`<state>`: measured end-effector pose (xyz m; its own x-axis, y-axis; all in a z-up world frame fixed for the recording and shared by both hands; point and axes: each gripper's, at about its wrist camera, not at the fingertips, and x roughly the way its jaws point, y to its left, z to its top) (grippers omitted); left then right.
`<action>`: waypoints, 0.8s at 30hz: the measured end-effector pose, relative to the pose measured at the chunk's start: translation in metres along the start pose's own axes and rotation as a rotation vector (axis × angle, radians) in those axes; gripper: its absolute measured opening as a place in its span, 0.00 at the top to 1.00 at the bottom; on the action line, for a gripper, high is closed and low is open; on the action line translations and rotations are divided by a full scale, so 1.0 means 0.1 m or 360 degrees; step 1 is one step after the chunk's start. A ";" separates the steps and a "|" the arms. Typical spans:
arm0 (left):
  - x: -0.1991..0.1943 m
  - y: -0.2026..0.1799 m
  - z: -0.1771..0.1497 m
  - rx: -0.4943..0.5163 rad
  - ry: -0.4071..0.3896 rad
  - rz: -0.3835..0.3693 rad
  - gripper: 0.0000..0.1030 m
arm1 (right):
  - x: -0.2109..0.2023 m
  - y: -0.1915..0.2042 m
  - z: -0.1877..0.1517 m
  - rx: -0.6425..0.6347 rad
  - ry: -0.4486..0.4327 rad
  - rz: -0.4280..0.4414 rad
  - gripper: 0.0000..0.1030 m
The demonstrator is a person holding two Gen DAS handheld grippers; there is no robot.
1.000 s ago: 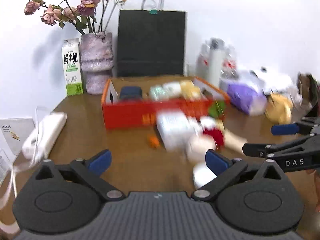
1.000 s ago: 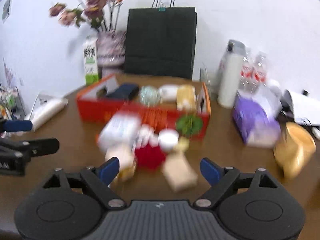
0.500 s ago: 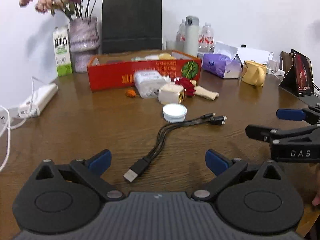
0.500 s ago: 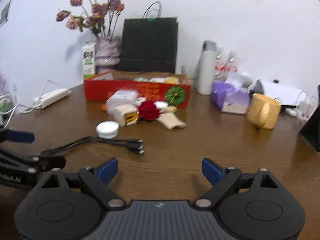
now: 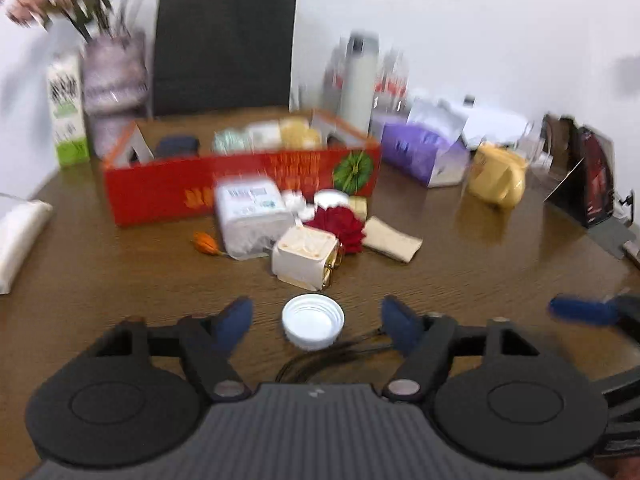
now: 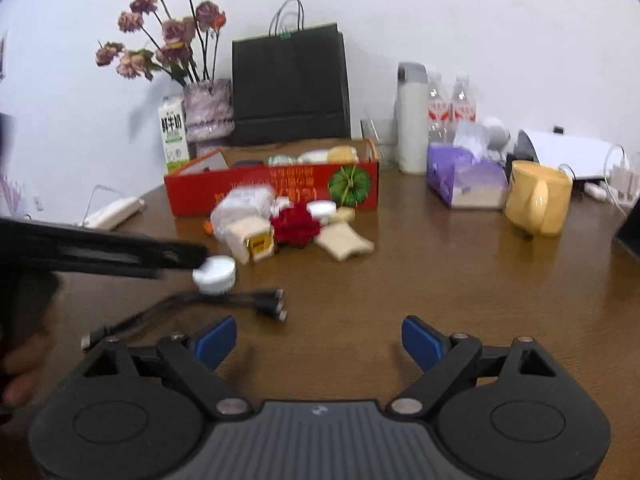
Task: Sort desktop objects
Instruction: 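Grasp another white bottle cap with the left tool while the right tool grasps the white cube charger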
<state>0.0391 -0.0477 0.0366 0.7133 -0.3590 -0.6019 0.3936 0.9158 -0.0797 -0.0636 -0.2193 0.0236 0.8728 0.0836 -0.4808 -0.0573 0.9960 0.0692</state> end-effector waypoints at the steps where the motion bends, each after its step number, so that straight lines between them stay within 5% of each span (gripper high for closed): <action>1: 0.13 0.00 0.03 0.0010 0.0059 -0.0008 0.27 | 0.00 -0.02 0.06 -0.0012 -0.0028 -0.0012 0.14; 3: 0.31 -0.03 0.02 0.0029 0.0121 0.0013 0.28 | 0.04 -0.07 0.21 -0.0040 -0.0089 -0.0019 0.14; 4: 0.36 -0.02 0.00 0.0036 0.0130 -0.0010 0.38 | 0.08 -0.08 0.29 -0.0056 -0.0097 -0.0012 0.15; 5: 0.36 -0.01 -0.01 0.0049 0.0112 -0.0001 0.59 | 0.15 -0.09 0.36 -0.0080 -0.0096 -0.0002 0.18; 16: -0.03 0.74 -0.14 -0.0328 -0.0070 0.0300 0.60 | 1.35 0.66 0.80 -0.0556 0.0059 0.0222 0.35; 18: 0.02 0.85 -0.16 -0.0345 -0.0028 0.0349 0.60 | 1.57 0.80 0.79 -0.0591 0.0178 0.0239 0.55; 24: 0.00 0.92 -0.16 -0.0336 -0.0015 0.0379 0.60 | 1.58 0.98 0.63 -0.0557 0.0256 0.0271 0.59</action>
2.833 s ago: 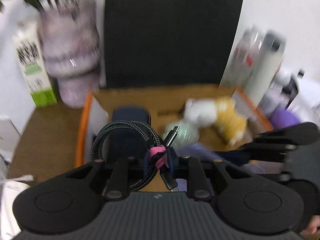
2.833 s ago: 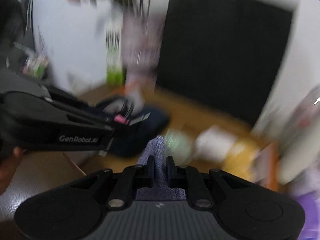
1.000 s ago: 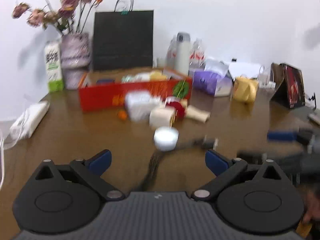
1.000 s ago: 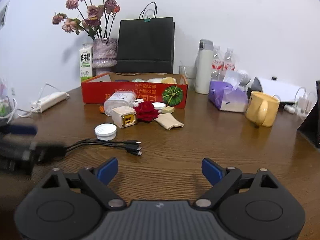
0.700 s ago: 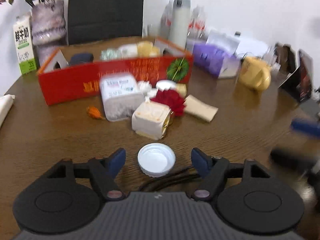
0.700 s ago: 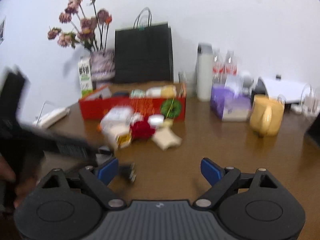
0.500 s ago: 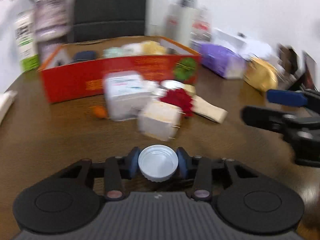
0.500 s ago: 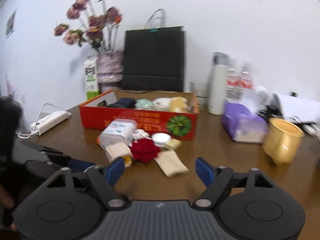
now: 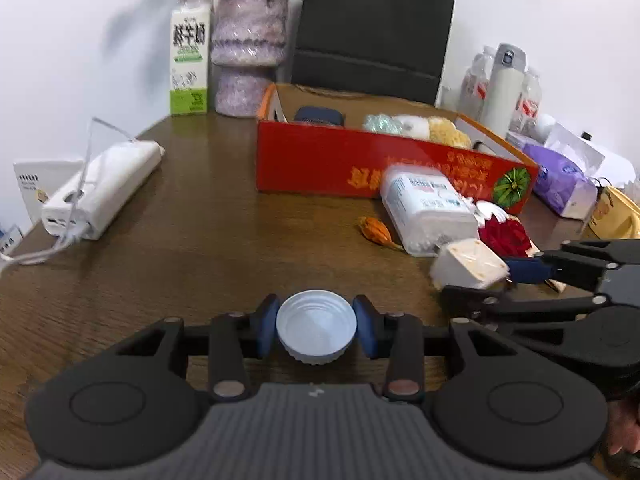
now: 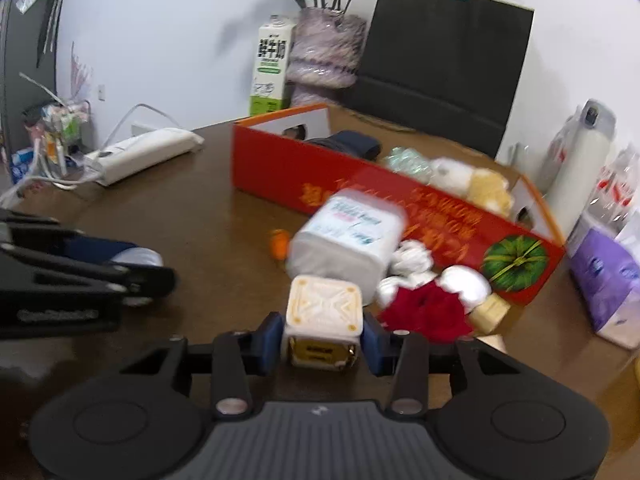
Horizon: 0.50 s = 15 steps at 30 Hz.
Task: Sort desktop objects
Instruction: 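Grasp another white bottle cap with the left tool while the right tool grasps the white cube charger, then carry the cap and cube charger into the box and open both tools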
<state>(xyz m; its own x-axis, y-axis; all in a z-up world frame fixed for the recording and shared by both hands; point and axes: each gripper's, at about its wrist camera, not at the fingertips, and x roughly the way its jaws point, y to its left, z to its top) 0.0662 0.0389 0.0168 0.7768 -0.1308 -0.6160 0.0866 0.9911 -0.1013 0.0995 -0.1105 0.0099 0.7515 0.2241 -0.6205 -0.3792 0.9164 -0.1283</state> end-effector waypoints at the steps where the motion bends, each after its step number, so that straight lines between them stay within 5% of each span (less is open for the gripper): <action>1: 0.01 -0.01 0.00 0.0010 -0.0004 0.0011 0.60 | 0.01 0.02 0.00 0.0007 -0.0002 0.0008 0.60; 7: 0.02 -0.03 -0.02 0.0023 -0.0026 0.0013 0.60 | -0.13 0.08 0.01 -0.0012 -0.0051 -0.0042 0.63; 15: -0.29 -0.02 -0.11 0.0056 -0.0134 0.0041 0.61 | -1.01 0.08 -0.25 0.0061 -0.0188 -0.0221 0.63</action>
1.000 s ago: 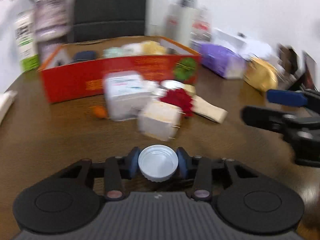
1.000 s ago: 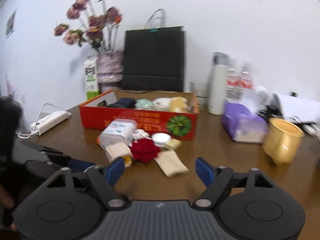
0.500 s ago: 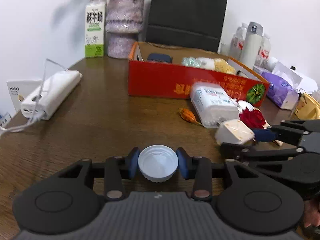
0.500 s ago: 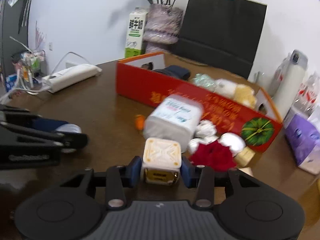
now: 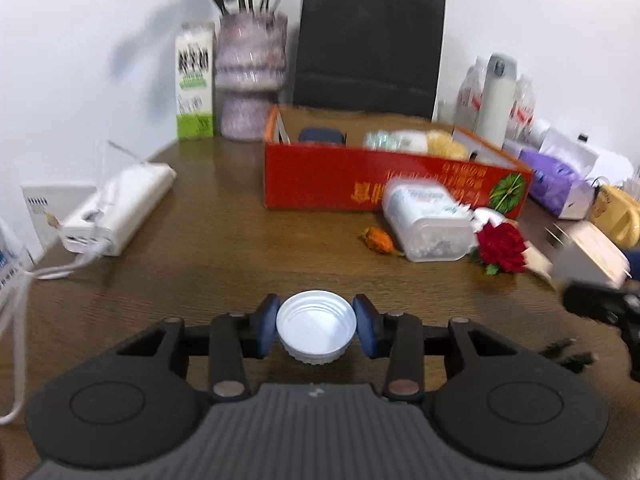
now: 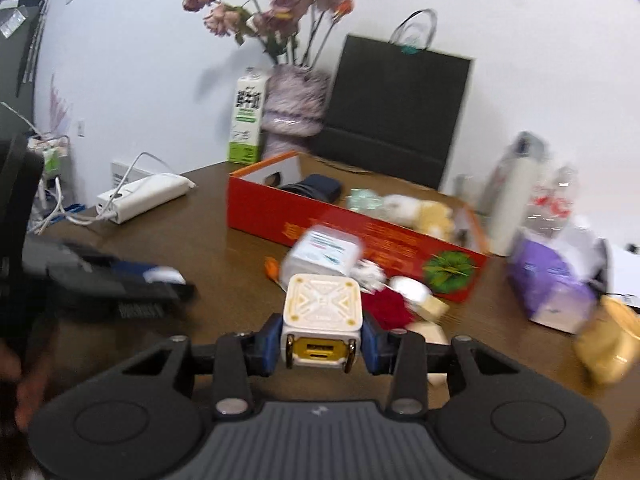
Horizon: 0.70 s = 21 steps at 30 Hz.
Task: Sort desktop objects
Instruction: 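Carry the cap and cube charger into the box and open both tools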
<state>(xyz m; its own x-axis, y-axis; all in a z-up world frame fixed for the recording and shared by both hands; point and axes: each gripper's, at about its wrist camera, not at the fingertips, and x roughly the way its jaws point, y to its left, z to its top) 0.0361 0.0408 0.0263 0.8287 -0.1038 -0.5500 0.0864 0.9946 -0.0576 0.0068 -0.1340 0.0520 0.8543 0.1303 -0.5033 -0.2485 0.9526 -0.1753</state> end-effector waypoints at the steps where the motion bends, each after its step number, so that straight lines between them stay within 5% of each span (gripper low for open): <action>1: -0.13 0.00 -0.02 -0.0001 -0.0015 -0.0019 0.61 | -0.11 -0.04 -0.06 0.0014 -0.0001 -0.0020 0.63; 7: -0.93 -0.12 -0.39 0.0013 -0.0160 -0.0033 0.61 | -0.65 -0.06 -0.54 0.0205 0.0032 -0.0023 0.63; 11: -1.18 -0.26 -0.61 -0.0003 -0.0148 -0.0004 0.61 | -0.81 0.05 -0.81 0.0312 0.0051 0.0027 0.63; 21: -1.25 -0.30 -0.78 -0.0058 -0.0100 -0.0023 0.61 | -0.96 0.24 -0.93 0.0228 0.0027 -0.0024 0.63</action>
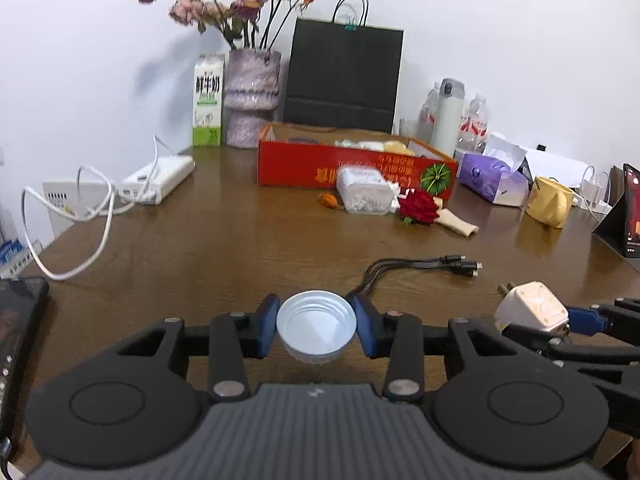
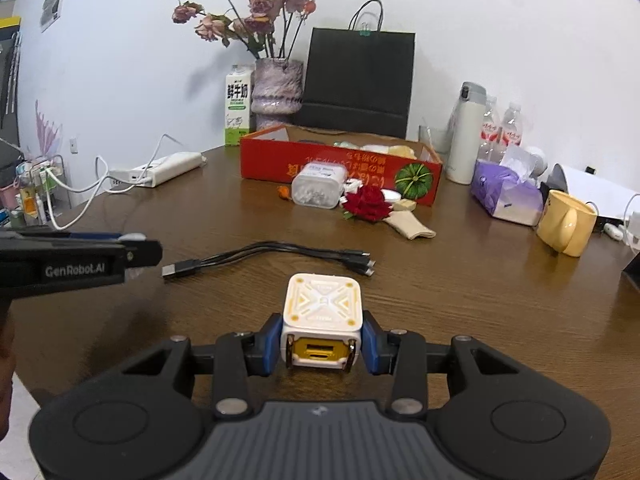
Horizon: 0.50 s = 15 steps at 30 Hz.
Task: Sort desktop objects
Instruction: 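Carry the cap and cube charger into the box and open both tools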
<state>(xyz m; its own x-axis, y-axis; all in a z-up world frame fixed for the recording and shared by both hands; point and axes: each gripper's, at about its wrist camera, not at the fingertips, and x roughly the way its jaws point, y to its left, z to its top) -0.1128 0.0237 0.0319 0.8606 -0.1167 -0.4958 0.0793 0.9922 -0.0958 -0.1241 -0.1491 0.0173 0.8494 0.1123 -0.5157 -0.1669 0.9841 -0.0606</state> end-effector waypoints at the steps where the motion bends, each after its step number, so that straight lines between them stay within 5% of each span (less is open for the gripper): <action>1: 0.01 0.02 -0.01 -0.0019 0.0009 -0.0005 0.61 | 0.00 -0.01 0.00 0.0008 0.0000 -0.0005 0.63; 7: 0.09 0.03 0.16 -0.0034 0.0043 -0.0082 0.61 | 0.06 -0.12 0.06 0.0063 -0.0008 -0.0023 0.63; 15: 0.82 0.12 1.42 -0.0015 0.0031 -0.0248 0.61 | 0.42 -0.59 1.00 0.0082 -0.0212 -0.0028 0.63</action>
<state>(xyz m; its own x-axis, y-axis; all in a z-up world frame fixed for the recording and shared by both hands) 0.0305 0.0324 0.1128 0.8284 -0.2701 -0.4908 0.2064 0.9616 -0.1808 -0.0285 -0.1886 0.0851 0.9115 0.1087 -0.3966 -0.1283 0.9915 -0.0231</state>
